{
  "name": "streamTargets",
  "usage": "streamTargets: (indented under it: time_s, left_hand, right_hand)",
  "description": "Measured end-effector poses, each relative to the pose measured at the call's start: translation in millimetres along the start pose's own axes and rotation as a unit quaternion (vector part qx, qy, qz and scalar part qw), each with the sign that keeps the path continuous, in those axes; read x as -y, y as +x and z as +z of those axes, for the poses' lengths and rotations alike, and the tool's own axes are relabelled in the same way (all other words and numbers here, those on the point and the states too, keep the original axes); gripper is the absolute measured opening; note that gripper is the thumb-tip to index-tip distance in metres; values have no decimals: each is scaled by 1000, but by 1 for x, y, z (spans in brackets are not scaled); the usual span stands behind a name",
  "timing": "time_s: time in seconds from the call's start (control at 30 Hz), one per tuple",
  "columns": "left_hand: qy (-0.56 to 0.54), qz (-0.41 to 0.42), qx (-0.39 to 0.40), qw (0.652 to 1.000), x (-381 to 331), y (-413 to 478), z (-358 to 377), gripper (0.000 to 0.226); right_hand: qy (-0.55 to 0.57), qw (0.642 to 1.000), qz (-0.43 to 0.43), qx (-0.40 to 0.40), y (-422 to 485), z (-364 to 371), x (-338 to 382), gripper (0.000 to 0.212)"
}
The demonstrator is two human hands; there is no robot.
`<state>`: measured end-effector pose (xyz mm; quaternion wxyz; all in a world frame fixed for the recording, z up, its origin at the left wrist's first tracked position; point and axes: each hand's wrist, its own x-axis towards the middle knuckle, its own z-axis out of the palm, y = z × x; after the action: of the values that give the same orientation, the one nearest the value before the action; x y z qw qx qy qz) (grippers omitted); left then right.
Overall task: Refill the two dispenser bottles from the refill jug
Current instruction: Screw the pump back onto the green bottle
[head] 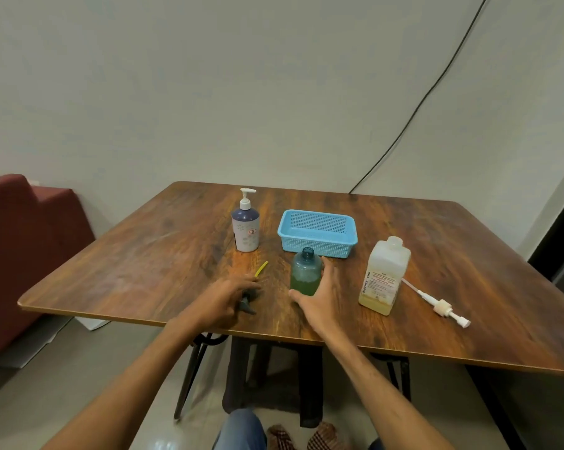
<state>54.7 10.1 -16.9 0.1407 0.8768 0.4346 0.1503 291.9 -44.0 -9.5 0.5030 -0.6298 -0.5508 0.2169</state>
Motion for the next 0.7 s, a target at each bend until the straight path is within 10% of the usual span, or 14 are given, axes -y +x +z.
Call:
streamTargets:
  time_s: [0.27, 0.7]
  left_hand:
    - [48, 68, -3, 997, 8, 15, -6, 42]
    - [-168, 52, -252, 952, -53, 35, -52, 24]
  right_hand:
    - [41, 999, 14, 11, 13, 2, -7, 78]
    - [17, 1000, 2, 0, 16, -2, -6, 81]
